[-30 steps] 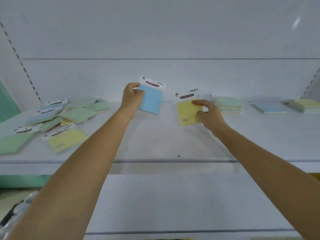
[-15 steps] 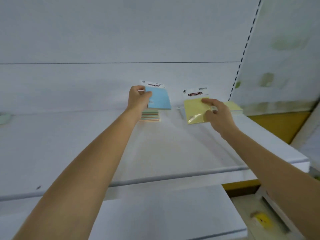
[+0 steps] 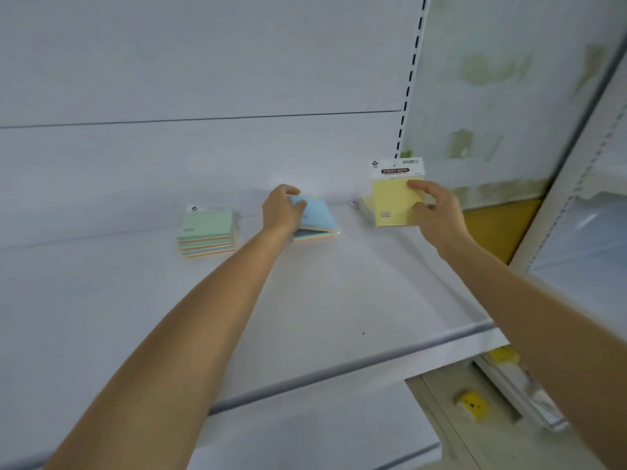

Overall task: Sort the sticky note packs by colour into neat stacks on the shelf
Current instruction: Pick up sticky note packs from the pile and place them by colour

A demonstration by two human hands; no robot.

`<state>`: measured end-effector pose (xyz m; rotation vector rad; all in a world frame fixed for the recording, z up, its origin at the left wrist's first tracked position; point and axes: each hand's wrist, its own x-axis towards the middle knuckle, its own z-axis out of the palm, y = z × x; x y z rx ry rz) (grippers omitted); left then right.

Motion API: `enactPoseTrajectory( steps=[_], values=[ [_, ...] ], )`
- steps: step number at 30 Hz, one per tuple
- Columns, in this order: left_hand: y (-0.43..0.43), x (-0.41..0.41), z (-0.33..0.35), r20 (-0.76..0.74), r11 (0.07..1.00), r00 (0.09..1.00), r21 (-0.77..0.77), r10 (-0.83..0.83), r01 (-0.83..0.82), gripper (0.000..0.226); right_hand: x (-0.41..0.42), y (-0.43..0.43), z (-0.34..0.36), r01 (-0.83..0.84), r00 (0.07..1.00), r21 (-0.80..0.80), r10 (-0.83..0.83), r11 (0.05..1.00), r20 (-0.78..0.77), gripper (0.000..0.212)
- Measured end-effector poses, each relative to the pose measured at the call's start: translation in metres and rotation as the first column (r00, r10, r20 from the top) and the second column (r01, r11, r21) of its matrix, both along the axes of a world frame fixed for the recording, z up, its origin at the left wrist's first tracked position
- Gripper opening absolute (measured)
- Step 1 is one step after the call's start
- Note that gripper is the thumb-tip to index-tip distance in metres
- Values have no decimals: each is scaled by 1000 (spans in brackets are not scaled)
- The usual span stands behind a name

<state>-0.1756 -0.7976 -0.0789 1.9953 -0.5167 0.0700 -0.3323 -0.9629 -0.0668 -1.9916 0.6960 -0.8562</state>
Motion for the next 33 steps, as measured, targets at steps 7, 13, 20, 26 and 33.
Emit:
enactPoseTrajectory(
  steps=[7, 13, 20, 26, 33],
  values=[
    [-16, 4, -12, 56, 972, 996, 218, 75, -86, 27, 31, -42, 12, -37, 998, 112, 32, 993, 46, 45],
    [-21, -1, -17, 116, 945, 986, 290, 121, -150, 29, 50, -66, 4, -89, 990, 45, 93, 995, -103, 45],
    [-20, -21, -24, 133, 942, 974, 258, 186, -215, 41, 56, -63, -18, -114, 958, -147, 69, 983, -279, 41],
    [-16, -30, -28, 107, 962, 990, 249, 92, -116, 45, 53, -58, -26, -288, 910, -303, 161, 908, -383, 45],
    [-14, -29, -32, 126, 952, 984, 262, 127, -157, 46, 48, -53, -34, -310, 913, -333, 181, 891, -367, 43]
  ],
)
